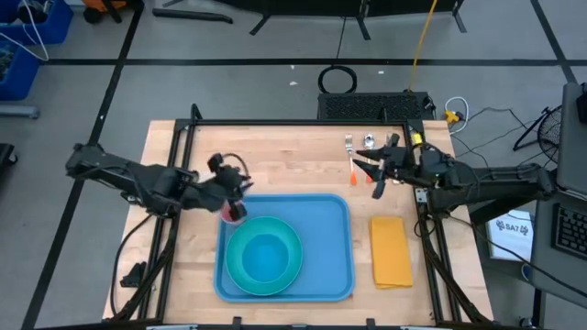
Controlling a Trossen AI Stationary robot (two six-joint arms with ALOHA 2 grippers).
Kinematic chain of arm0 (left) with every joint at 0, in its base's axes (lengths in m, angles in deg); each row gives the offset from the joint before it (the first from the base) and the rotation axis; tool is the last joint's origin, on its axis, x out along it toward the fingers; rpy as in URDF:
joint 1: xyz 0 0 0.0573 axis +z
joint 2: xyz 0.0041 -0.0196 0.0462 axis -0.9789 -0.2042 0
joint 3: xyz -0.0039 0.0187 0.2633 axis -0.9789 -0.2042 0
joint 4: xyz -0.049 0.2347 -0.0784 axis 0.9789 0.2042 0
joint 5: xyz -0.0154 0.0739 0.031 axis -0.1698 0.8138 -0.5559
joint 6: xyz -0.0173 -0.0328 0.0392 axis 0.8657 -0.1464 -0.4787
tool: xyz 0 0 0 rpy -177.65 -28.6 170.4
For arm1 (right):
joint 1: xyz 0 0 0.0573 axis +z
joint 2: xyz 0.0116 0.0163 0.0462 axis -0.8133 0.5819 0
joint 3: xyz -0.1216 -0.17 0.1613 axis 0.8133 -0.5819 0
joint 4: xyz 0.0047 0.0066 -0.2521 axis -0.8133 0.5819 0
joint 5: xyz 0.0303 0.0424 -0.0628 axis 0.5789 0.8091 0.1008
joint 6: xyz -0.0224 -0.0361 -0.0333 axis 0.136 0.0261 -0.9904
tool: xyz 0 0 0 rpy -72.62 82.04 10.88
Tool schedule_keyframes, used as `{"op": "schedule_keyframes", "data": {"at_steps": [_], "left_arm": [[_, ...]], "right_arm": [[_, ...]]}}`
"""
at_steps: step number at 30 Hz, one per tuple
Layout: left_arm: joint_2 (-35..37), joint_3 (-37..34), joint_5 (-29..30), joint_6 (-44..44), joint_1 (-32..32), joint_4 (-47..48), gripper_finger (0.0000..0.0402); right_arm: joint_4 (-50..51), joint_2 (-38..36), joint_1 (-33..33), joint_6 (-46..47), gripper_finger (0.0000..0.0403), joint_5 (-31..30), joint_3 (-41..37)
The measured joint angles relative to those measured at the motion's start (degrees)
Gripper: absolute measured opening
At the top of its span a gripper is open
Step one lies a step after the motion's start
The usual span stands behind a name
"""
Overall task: Set up tray
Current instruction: Put the yellow napkin to the right of the blue plate on the blue serving tray
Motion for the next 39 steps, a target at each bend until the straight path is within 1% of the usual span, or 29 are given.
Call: {"op": "schedule_keyframes", "data": {"at_steps": [2,4,8,10,13,15,18,20,24,28,30,32,34,37,39], "left_arm": [[4.1,-5.7,-0.4,-3.5,1.7,-6.4,0.0088],[8.4,-12.1,-2.4,-5.7,4.1,-12.9,0.0088],[16.4,-23.7,-7.9,-7.6,10.4,-23.7,0.0088],[19.4,-27.8,-11.9,-8.3,13.1,-28.4,0.0088],[22.7,-31.4,-17.4,-10.2,16.3,-33.2,0.0088],[23.7,-32.3,-19.7,-11.2,17.8,-34.4,0.0088],[24.1,-32.4,-21.0,-12.9,19.4,-33.6,0.0088],[24.0,-32.4,-21.3,-13.8,20.5,-33.1,0.0088],[23.9,-32.4,-22.8,-13.9,22.5,-32.8,0.0088],[23.9,-32.4,-24.9,-13.8,23.2,-32.8,0.0088],[23.9,-32.4,-25.8,-14.3,23.2,-32.8,0.0088],[23.9,-32.4,-26.0,-15.3,23.2,-32.8,0.0088],[23.9,-32.4,-26.0,-16.1,23.2,-32.8,0.0088],[23.9,-32.4,-26.0,-16.9,23.2,-32.8,0.0088],[23.9,-32.4,-26.0,-17.0,23.2,-32.9,0.0088]], "right_arm": [[7.7,-2.5,0.0,4.2,0.0116,0.0,0.0],[16.5,-4.7,-0.1,10.0,0.0116,-0.1,0.0],[33.9,-7.9,-1.0,21.0,0.0116,-0.3,0.0],[42.3,-9.2,-1.7,25.6,0.0116,-0.3,0.0],[53.3,-10.6,-2.3,32.5,0.0116,0.3,0.0],[60.2,-11.3,-2.4,36.9,0.0116,2.4,0.0],[67.3,-11.4,-2.4,43.5,0.0116,7.8,0.0],[70.0,-11.4,-2.1,46.4,0.0116,10.6,-0.3],[67.6,-11.8,-0.8,49.3,0.0115,13.2,-3.1],[65.3,-11.6,1.5,51.3,0.0110,11.4,-4.7],[61.4,-11.7,2.5,53.1,0.0110,10.3,-6.4],[52.8,-11.6,3.2,53.9,0.0111,11.6,-9.6],[42.6,-11.4,3.9,54.8,0.0111,16.3,-13.9],[24.9,-9.9,5.2,57.4,0.0106,22.5,-20.7],[11.9,-8.7,6.7,58.2,0.0101,23.9,-24.4]]}}
